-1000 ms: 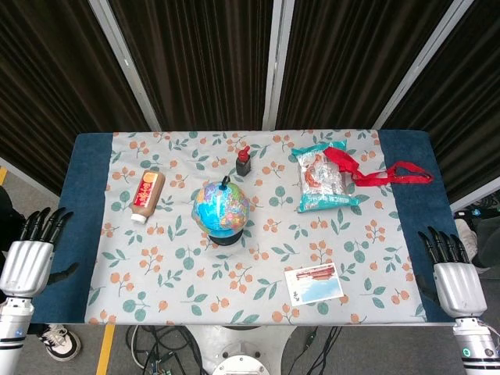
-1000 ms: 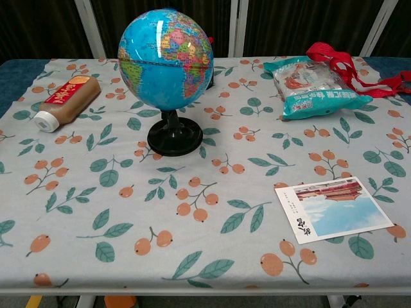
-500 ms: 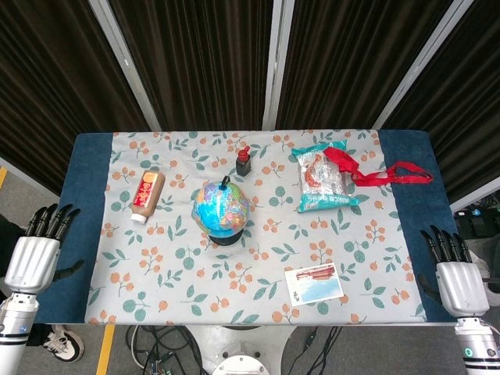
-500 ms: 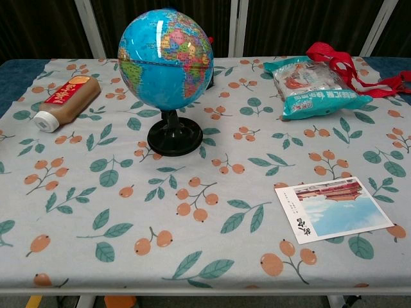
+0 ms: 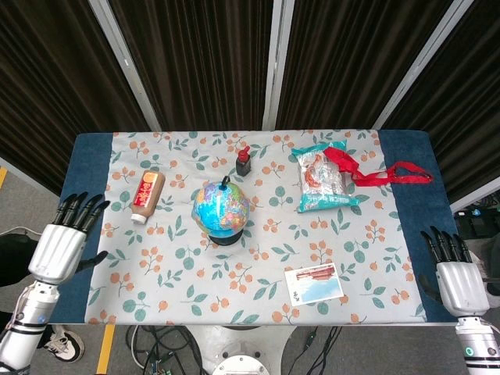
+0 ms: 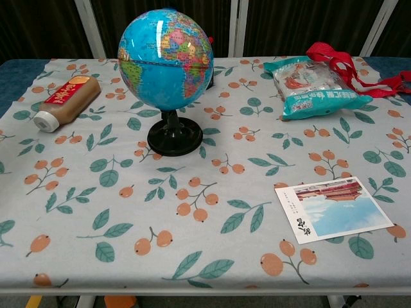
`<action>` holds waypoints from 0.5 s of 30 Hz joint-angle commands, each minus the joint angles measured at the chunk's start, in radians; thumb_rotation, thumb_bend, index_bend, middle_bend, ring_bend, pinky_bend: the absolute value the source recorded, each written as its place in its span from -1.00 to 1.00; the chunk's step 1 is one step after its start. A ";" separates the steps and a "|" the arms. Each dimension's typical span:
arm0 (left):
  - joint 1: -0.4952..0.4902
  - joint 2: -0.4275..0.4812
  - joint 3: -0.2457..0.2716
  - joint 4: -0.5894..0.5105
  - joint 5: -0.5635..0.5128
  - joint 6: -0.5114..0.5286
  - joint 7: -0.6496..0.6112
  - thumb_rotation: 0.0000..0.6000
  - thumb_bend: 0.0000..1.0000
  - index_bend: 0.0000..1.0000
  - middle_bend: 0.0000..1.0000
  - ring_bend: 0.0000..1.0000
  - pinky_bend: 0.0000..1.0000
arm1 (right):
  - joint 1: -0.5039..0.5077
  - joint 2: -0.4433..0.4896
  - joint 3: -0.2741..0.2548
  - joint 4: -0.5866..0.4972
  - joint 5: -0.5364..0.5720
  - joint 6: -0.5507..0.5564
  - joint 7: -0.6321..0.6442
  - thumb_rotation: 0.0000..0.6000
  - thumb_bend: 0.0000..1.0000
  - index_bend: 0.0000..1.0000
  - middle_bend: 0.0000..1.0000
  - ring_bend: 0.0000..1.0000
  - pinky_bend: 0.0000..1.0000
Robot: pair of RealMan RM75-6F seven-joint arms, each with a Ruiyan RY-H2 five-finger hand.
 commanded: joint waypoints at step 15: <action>-0.230 -0.130 -0.048 -0.045 0.093 -0.201 0.063 1.00 -0.77 -0.80 -0.82 -1.00 -0.83 | 0.015 -0.007 -0.004 -0.005 -0.014 -0.017 -0.010 1.00 -0.46 -1.00 -1.00 -1.00 -1.00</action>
